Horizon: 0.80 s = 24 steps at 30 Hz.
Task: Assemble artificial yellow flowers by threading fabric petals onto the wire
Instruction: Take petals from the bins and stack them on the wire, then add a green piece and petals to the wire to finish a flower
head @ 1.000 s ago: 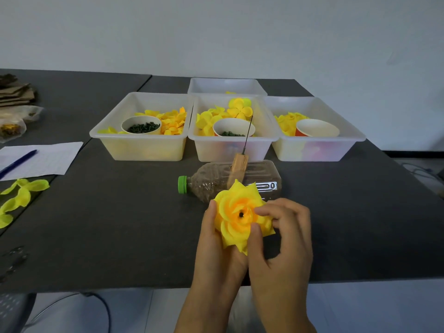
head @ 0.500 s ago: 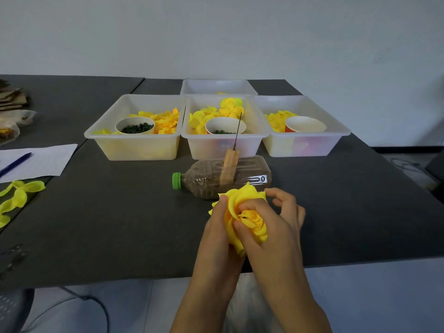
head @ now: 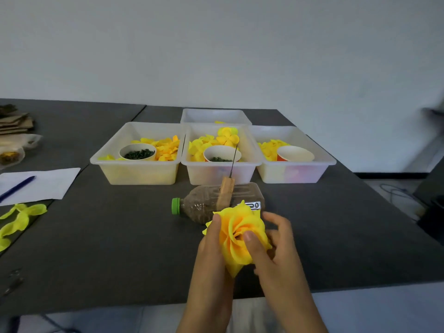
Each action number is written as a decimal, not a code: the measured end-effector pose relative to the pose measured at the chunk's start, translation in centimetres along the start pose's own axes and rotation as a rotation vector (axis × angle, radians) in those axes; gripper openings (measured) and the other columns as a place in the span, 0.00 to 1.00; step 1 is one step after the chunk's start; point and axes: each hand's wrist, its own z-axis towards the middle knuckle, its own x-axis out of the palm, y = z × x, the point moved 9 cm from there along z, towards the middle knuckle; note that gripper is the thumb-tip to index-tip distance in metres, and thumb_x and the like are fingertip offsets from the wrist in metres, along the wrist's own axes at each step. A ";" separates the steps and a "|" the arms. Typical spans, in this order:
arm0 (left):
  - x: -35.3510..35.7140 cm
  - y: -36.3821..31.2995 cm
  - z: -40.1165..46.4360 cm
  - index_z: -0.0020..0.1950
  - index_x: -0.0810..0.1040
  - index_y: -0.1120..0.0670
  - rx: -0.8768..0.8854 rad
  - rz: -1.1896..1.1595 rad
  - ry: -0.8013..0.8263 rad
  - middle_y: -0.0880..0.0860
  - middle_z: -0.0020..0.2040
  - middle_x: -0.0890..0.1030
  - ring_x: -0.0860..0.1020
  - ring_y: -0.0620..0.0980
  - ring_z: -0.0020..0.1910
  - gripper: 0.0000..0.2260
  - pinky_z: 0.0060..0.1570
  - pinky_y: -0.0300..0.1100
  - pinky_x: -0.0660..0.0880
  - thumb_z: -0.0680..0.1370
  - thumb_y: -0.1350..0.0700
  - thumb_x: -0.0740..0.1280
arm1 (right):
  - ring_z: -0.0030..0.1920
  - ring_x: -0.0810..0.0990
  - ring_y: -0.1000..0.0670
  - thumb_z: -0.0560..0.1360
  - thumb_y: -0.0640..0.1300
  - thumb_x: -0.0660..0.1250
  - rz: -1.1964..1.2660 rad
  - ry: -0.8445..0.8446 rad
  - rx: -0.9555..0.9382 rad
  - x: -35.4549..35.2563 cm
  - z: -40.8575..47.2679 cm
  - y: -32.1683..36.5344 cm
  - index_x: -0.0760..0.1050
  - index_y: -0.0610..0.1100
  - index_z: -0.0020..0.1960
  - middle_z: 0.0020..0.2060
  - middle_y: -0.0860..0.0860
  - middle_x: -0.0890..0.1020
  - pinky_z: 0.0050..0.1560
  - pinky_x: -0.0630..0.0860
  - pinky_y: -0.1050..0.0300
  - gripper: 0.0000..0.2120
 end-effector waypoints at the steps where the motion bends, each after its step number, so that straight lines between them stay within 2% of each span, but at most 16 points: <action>1: -0.2 -0.3 0.2 0.59 0.78 0.50 0.013 0.026 -0.029 0.55 0.49 0.86 0.85 0.54 0.48 0.27 0.47 0.51 0.80 0.66 0.35 0.66 | 0.48 0.80 0.54 0.64 0.68 0.60 0.040 0.056 0.041 0.4 0.3 -0.3 0.66 0.59 0.61 0.52 0.57 0.78 0.38 0.76 0.64 0.28; 4: 0.1 -1.1 1.4 0.51 0.81 0.56 0.019 0.119 -0.053 0.58 0.42 0.86 0.85 0.58 0.42 0.26 0.46 0.53 0.80 0.63 0.37 0.65 | 0.39 0.81 0.51 0.68 0.67 0.64 0.174 0.135 0.091 0.4 1.2 -0.7 0.74 0.52 0.58 0.45 0.51 0.82 0.32 0.75 0.61 0.26; 6: 0.6 -1.4 1.9 0.46 0.81 0.58 -0.014 0.115 -0.020 0.59 0.39 0.86 0.85 0.58 0.39 0.26 0.44 0.52 0.80 0.61 0.39 0.65 | 0.37 0.81 0.49 0.69 0.67 0.67 0.268 0.167 0.123 0.0 1.9 -0.8 0.78 0.52 0.54 0.43 0.48 0.83 0.32 0.74 0.57 0.22; 8: 1.1 -1.5 2.3 0.46 0.82 0.58 -0.062 0.090 0.004 0.59 0.43 0.86 0.84 0.58 0.45 0.24 0.50 0.52 0.79 0.57 0.43 0.71 | 0.35 0.81 0.48 0.67 0.62 0.73 0.398 0.214 0.166 -0.4 2.8 -0.6 0.81 0.54 0.49 0.42 0.46 0.84 0.30 0.73 0.55 0.16; 9: 1.1 -1.7 2.7 0.48 0.82 0.57 -0.063 0.086 0.015 0.59 0.47 0.86 0.83 0.58 0.49 0.23 0.53 0.52 0.76 0.56 0.49 0.75 | 0.33 0.81 0.48 0.67 0.59 0.74 0.480 0.227 0.183 -0.8 3.4 -0.4 0.82 0.53 0.49 0.41 0.45 0.84 0.28 0.72 0.55 0.15; 10: 1.4 -2.3 3.1 0.48 0.84 0.56 -0.046 0.094 0.025 0.58 0.50 0.85 0.82 0.56 0.50 0.16 0.53 0.50 0.73 0.62 0.53 0.71 | 0.31 0.80 0.47 0.64 0.55 0.72 0.555 0.211 0.190 -1.5 4.4 -0.1 0.82 0.50 0.50 0.40 0.43 0.84 0.25 0.71 0.55 0.17; 11: 1.6 -3.2 3.6 0.46 0.86 0.55 -0.014 0.125 0.031 0.56 0.50 0.85 0.82 0.53 0.49 0.16 0.50 0.47 0.72 0.66 0.50 0.65 | 0.30 0.80 0.47 0.63 0.54 0.69 0.602 0.180 0.177 -2.5 5.7 0.4 0.82 0.47 0.51 0.39 0.42 0.83 0.23 0.71 0.56 0.19; 13: 1.3 -4.8 4.9 0.39 0.87 0.53 0.002 0.124 -0.003 0.53 0.44 0.86 0.82 0.50 0.42 0.12 0.44 0.44 0.68 0.63 0.55 0.65 | 0.32 0.80 0.48 0.63 0.54 0.69 0.609 0.144 0.101 -4.7 9.3 2.2 0.80 0.44 0.51 0.40 0.43 0.83 0.24 0.72 0.55 0.21; 14: 1.0 -5.7 5.5 0.37 0.85 0.54 -0.002 0.105 -0.043 0.54 0.42 0.85 0.81 0.50 0.39 0.09 0.41 0.43 0.66 0.61 0.55 0.69 | 0.36 0.80 0.47 0.65 0.54 0.68 0.589 0.152 0.059 -5.3 11.6 3.3 0.79 0.44 0.53 0.43 0.44 0.83 0.28 0.73 0.53 0.21; 16: 0.5 -7.6 7.0 0.39 0.82 0.56 0.034 0.083 -0.090 0.57 0.39 0.83 0.78 0.50 0.37 0.06 0.38 0.42 0.65 0.73 0.57 0.67 | 0.47 0.79 0.46 0.73 0.52 0.65 0.550 0.164 0.057 -5.7 17.5 4.3 0.76 0.41 0.61 0.52 0.44 0.82 0.39 0.74 0.51 0.21; 17: 0.1 -8.6 7.8 0.41 0.81 0.57 0.061 0.063 -0.118 0.56 0.37 0.84 0.78 0.52 0.37 0.10 0.38 0.42 0.65 0.75 0.52 0.65 | 0.47 0.79 0.46 0.77 0.50 0.62 0.523 0.158 0.088 -5.4 20.8 4.3 0.75 0.40 0.62 0.53 0.44 0.82 0.41 0.72 0.51 0.19; 19: -1.3 -10.1 9.4 0.44 0.80 0.60 0.102 0.043 -0.183 0.56 0.36 0.84 0.78 0.56 0.40 0.15 0.40 0.45 0.66 0.77 0.49 0.62 | 0.37 0.77 0.48 0.80 0.48 0.60 0.463 0.155 0.160 -3.8 27.7 4.2 0.76 0.39 0.54 0.43 0.43 0.80 0.34 0.72 0.57 0.13; 20: -2.0 -10.9 10.0 0.45 0.79 0.61 0.130 0.042 -0.213 0.58 0.38 0.84 0.77 0.57 0.40 0.12 0.41 0.47 0.68 0.77 0.51 0.65 | 0.32 0.74 0.49 0.80 0.47 0.61 0.451 0.153 0.198 -2.7 31.0 4.0 0.75 0.40 0.49 0.38 0.44 0.78 0.29 0.71 0.59 0.11; 21: -2.0 -11.9 10.5 0.45 0.79 0.62 0.145 0.035 -0.211 0.62 0.42 0.83 0.78 0.58 0.40 0.09 0.42 0.48 0.68 0.70 0.58 0.72 | 0.31 0.73 0.49 0.80 0.46 0.62 0.445 0.150 0.239 -1.3 34.3 3.7 0.74 0.41 0.46 0.36 0.44 0.76 0.25 0.71 0.61 0.10; 22: -2.4 -12.5 11.2 0.44 0.80 0.63 0.167 0.039 -0.199 0.66 0.44 0.83 0.78 0.59 0.40 0.16 0.42 0.49 0.69 0.62 0.57 0.75 | 0.31 0.72 0.48 0.80 0.46 0.62 0.439 0.142 0.274 0.1 37.3 3.5 0.73 0.41 0.45 0.36 0.44 0.75 0.23 0.70 0.63 0.09; 24: -3.5 -13.3 12.7 0.46 0.80 0.66 0.196 0.077 -0.211 0.66 0.40 0.84 0.80 0.60 0.36 0.31 0.40 0.50 0.72 0.47 0.53 0.80 | 0.34 0.74 0.47 0.80 0.45 0.63 0.460 0.121 0.294 2.6 43.1 3.8 0.73 0.40 0.45 0.39 0.43 0.76 0.23 0.73 0.63 0.09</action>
